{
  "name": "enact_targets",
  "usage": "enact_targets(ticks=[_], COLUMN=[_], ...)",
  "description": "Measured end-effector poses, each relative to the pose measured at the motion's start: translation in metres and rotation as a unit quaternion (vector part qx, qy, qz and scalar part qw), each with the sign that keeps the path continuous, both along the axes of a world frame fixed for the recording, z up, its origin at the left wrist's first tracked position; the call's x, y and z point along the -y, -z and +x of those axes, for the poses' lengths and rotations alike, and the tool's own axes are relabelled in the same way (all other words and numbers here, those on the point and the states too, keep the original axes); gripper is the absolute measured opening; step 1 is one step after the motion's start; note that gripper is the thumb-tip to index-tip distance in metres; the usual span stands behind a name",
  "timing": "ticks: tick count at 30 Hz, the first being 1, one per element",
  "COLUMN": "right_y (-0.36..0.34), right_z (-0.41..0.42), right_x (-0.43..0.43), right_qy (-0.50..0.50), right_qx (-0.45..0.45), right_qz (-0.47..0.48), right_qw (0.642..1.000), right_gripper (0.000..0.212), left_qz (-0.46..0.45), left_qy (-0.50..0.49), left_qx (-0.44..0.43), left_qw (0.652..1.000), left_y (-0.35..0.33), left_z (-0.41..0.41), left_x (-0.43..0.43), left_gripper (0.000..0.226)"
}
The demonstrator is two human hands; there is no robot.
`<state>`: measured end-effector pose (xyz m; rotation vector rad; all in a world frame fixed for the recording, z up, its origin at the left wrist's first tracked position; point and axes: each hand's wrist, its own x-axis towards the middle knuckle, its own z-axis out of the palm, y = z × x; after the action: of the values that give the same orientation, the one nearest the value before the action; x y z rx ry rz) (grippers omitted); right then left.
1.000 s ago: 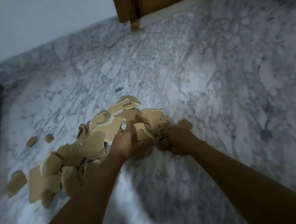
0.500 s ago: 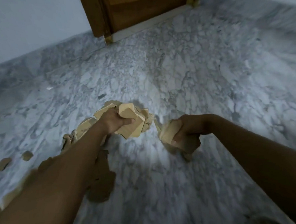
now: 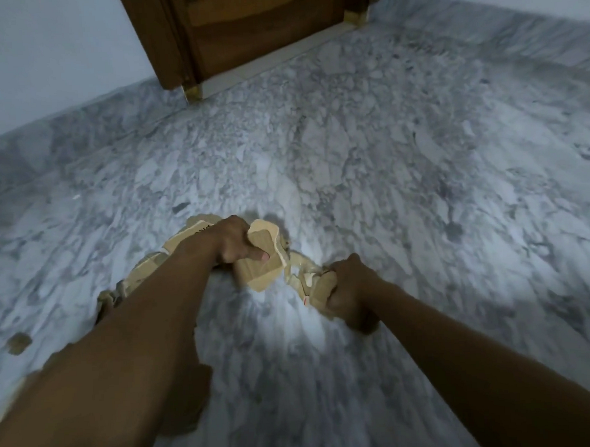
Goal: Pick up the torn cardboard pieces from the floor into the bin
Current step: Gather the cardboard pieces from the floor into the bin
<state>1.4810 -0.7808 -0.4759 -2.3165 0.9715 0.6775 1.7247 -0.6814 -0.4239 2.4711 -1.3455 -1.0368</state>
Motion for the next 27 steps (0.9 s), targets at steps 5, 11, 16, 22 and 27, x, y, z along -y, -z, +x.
enact_targets(ticks=[5, 11, 16, 22, 27], right_y=[0.01, 0.008, -0.031, -0.027, 0.024], right_z=[-0.008, -0.014, -0.01, 0.027, 0.048], right_x=[0.01, 0.032, 0.06, 0.05, 0.012], right_qy=[0.095, 0.043, 0.087, 0.102, 0.037], right_qx=[0.145, 0.054, 0.097, 0.132, 0.075], right_qz=[0.08, 0.069, 0.144, 0.171, -0.047], right_qw=[0.982, 0.995, 0.981, 0.971, 0.995], right_gripper=[0.071, 0.055, 0.049, 0.04, 0.057], left_qz=[0.066, 0.053, -0.107, -0.243, -0.329], left_qy=[0.089, 0.086, 0.014, -0.154, -0.266], left_qx=[0.115, 0.141, 0.016, -0.107, -0.125], left_qw=[0.987, 0.985, 0.994, 0.952, 0.897], left_y=[0.015, 0.041, 0.042, 0.018, 0.002], left_z=[-0.011, -0.013, -0.013, 0.004, 0.008], left_x=[0.024, 0.017, 0.012, -0.003, -0.035], left_gripper=[0.066, 0.077, 0.062, 0.054, 0.052])
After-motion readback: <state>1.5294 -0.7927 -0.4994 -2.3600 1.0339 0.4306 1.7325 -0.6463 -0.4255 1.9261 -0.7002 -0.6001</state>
